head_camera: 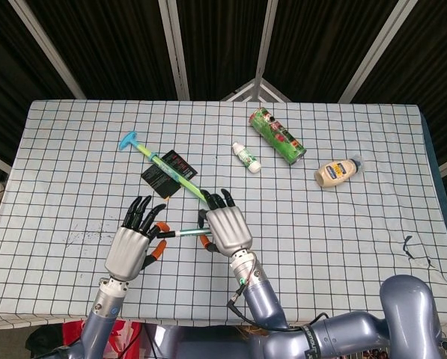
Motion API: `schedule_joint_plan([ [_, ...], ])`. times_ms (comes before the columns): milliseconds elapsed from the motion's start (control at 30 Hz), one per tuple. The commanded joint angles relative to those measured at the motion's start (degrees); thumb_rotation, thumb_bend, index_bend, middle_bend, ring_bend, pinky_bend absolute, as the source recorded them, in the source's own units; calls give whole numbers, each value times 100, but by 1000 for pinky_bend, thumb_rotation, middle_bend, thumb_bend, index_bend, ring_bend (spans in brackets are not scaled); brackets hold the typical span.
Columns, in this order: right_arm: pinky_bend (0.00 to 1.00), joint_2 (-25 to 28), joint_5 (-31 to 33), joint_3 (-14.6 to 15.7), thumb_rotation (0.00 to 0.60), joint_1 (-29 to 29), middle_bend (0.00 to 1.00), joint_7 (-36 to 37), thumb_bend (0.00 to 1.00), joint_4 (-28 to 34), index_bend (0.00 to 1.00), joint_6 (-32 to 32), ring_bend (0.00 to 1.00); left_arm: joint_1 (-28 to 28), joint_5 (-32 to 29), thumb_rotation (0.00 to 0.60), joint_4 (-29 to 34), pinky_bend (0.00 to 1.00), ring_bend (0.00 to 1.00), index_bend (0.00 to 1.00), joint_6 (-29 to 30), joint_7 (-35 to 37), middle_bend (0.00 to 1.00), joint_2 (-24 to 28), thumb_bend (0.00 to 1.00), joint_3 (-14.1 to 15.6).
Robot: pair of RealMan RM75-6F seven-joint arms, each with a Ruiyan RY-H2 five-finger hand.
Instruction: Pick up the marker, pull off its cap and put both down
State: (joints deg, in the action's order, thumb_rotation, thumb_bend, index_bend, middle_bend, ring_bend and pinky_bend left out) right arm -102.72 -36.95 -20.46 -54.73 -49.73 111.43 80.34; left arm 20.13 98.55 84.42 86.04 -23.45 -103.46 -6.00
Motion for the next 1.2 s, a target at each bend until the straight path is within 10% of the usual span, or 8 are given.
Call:
schedule_joint_plan([
  [33, 11, 4, -5, -2, 600, -4, 97, 6, 486, 6, 768, 1, 146, 4, 1, 600, -15, 33, 0, 487, 6, 5, 183, -11, 432, 11],
  [1200, 11, 87, 3, 54, 600, 49, 97, 174, 486, 10, 776, -7, 146, 38, -114, 600, -293, 33, 0, 526, 170, 221, 206, -120, 435, -27],
])
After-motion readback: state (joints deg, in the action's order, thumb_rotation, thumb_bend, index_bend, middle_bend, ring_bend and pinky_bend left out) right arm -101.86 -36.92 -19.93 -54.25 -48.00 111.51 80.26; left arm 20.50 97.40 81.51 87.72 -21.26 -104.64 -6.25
